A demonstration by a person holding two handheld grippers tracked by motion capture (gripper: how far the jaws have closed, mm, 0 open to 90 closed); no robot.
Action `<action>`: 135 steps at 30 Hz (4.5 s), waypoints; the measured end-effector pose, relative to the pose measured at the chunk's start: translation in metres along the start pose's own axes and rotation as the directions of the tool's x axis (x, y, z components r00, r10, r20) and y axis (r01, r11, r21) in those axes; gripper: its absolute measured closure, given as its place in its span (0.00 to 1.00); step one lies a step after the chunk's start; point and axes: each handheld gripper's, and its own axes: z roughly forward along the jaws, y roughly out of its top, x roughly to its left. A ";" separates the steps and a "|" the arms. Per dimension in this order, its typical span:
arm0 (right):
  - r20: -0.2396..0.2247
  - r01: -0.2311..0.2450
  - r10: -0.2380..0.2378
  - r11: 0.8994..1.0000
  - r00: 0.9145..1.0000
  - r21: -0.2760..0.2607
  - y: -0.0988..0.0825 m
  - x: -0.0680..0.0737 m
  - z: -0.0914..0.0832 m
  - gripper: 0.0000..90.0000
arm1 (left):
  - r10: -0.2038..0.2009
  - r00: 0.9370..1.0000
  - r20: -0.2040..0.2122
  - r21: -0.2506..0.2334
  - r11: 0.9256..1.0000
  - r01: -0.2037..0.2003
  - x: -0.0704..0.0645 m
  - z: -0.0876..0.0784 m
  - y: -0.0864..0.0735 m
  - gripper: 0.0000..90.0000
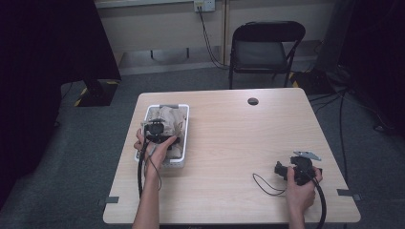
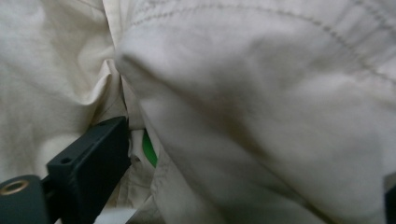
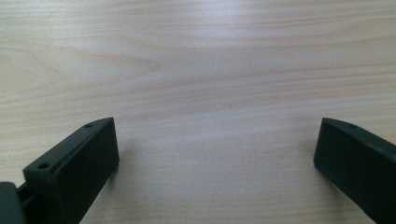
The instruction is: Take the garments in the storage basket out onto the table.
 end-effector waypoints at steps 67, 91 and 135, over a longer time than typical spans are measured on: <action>0.000 0.000 0.000 1.000 1.000 0.000 0.000 0.000 0.000 0.00 | -0.010 0.994 0.112 0.014 1.000 0.008 0.003 -0.002 0.002 0.83; 0.000 0.000 0.000 1.000 1.000 0.000 0.000 0.000 0.000 0.00 | -0.014 0.986 0.167 -0.121 0.992 0.034 0.007 -0.031 -0.005 0.83; 0.000 0.000 0.000 1.000 1.000 0.000 0.000 0.000 0.000 0.00 | -0.008 0.971 0.240 -0.336 0.938 0.090 0.014 -0.077 -0.014 0.82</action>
